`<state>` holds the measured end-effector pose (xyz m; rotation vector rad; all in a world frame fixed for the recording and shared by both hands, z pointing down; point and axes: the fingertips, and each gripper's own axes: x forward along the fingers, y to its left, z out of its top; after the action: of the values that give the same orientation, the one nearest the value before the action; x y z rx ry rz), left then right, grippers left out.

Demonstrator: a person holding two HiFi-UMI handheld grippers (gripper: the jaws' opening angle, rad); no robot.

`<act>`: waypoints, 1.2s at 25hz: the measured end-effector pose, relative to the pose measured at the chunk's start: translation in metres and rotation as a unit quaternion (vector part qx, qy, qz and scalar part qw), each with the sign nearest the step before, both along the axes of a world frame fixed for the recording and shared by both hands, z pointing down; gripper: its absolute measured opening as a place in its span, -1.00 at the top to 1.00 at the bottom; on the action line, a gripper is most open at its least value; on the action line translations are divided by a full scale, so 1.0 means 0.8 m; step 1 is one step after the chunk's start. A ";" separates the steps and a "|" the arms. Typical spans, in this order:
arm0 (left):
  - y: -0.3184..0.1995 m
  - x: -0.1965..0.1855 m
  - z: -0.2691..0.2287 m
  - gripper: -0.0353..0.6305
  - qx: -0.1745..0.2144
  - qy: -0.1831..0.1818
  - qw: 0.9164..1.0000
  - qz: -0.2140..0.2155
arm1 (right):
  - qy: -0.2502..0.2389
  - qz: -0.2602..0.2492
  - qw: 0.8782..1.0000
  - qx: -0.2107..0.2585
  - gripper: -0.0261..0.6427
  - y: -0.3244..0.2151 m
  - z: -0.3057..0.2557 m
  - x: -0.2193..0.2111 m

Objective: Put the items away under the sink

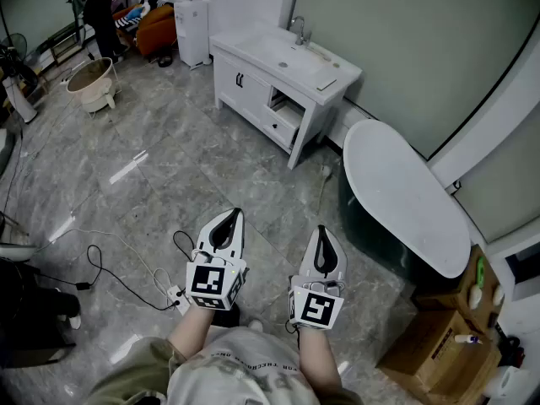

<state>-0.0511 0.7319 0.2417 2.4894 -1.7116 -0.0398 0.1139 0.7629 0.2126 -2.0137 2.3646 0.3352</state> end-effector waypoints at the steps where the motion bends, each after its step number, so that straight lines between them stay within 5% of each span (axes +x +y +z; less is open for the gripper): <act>1: -0.001 0.000 0.000 0.87 0.000 0.000 1.000 0.000 | 0.001 0.000 1.000 0.000 0.93 -0.001 0.000 0.000; 18: -0.037 -0.020 0.011 0.87 -0.009 -0.007 1.000 0.014 | 0.000 0.010 1.000 -0.010 0.93 -0.035 0.009 -0.022; 23: -0.071 -0.030 0.014 0.86 -0.018 0.005 0.999 0.042 | -0.056 -0.019 0.998 -0.019 0.88 -0.066 0.015 -0.034; 24: -0.078 -0.034 0.015 0.72 -0.020 0.011 0.998 0.051 | -0.063 -0.022 0.997 -0.024 0.58 -0.073 0.018 -0.037; 27: -0.102 -0.046 0.014 0.15 -0.020 0.017 0.997 0.068 | -0.073 -0.016 0.997 -0.028 0.30 -0.092 0.024 -0.045; 30: -0.123 -0.058 0.017 0.00 -0.028 0.013 0.996 0.079 | -0.072 -0.011 0.997 -0.031 0.16 -0.111 0.027 -0.054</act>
<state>-0.0974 0.6334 0.2549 2.5629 -1.4802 -0.0089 0.0704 0.6744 0.2343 -1.9632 2.3357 0.1135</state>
